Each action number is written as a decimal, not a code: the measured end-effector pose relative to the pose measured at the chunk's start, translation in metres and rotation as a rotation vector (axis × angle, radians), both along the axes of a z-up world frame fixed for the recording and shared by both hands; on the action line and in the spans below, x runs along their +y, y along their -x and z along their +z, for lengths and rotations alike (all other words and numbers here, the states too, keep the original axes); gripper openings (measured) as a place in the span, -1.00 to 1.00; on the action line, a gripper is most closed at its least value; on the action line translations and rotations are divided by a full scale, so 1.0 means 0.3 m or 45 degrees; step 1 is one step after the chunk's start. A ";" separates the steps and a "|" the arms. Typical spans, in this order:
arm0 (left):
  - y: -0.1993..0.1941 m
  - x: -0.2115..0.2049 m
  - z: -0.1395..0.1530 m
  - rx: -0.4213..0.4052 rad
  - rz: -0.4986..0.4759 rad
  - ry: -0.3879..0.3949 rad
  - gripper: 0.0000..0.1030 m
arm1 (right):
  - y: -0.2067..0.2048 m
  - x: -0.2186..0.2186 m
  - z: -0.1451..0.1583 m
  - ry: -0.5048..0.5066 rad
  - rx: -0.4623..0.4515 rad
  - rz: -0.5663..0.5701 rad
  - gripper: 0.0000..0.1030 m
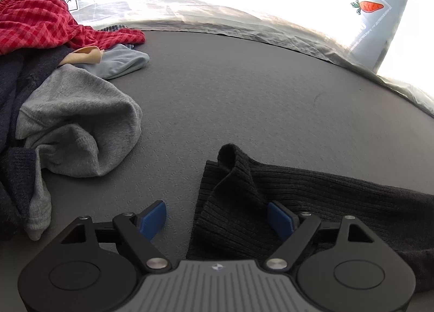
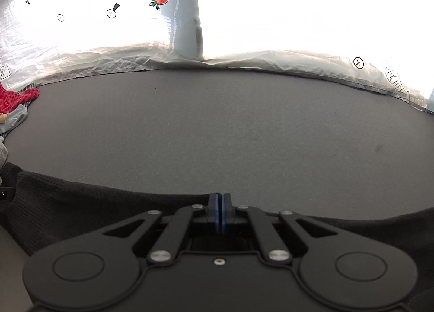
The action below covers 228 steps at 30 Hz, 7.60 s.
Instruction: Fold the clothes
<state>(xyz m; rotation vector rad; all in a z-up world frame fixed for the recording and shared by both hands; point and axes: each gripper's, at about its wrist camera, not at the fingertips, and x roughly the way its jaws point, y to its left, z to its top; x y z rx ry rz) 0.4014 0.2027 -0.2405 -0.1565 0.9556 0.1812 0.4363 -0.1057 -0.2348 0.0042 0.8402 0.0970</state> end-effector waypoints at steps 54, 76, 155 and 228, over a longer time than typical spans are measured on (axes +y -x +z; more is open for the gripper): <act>0.016 -0.168 0.028 0.022 -0.057 0.348 0.60 | 0.102 -0.060 -0.116 -1.048 0.293 -0.227 0.05; 0.014 -0.283 -0.032 0.096 -0.124 0.203 1.00 | 0.007 0.019 -0.219 -1.122 0.424 -0.250 -0.76; -0.044 -1.247 -0.010 0.232 -0.616 -0.424 1.00 | 0.578 -1.300 -0.142 -0.530 -0.113 -1.023 0.32; 0.020 -0.563 -0.059 0.271 -0.540 -0.156 1.00 | 0.217 -0.087 -0.225 -2.169 0.484 -0.758 -0.17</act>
